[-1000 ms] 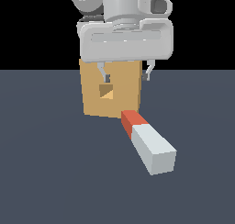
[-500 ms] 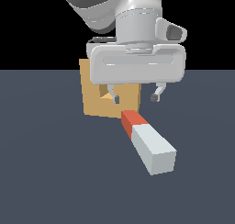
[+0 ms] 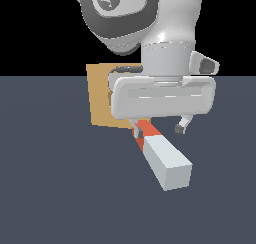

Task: Insert the peg into the horizontal hole in a box.

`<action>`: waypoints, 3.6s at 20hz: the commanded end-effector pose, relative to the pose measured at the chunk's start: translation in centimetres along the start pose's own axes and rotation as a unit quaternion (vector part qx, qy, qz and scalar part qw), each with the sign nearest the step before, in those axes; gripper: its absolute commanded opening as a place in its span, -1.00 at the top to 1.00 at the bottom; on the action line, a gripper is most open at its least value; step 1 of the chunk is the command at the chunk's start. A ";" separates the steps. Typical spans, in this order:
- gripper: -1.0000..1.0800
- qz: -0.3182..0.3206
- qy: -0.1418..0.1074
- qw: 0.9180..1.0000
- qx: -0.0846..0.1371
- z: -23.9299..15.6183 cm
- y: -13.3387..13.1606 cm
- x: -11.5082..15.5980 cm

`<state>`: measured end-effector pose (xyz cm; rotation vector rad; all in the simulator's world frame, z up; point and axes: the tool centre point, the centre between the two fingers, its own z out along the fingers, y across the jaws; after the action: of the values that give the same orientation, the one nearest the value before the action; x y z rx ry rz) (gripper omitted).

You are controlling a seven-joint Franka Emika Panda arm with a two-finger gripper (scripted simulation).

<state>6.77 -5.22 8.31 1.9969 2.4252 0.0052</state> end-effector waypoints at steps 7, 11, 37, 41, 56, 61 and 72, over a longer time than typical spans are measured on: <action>-0.92 -0.010 -0.001 1.000 0.002 0.8 0.5 -0.4; -0.92 -0.010 -0.001 1.000 0.002 1.4 0.5 -0.5; 1.00 -0.011 -0.001 1.000 0.002 5.9 0.6 -0.4; 1.00 -0.007 -0.001 1.000 0.002 5.7 0.3 -0.4; 1.00 0.057 -0.001 0.998 0.001 3.4 -4.4 1.0; 1.00 0.095 -0.001 0.995 0.001 2.0 -7.0 2.1; 1.00 0.177 -0.001 0.984 0.001 -1.0 -12.3 5.2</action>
<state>-5.77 -2.78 8.72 2.3768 2.0614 -0.0057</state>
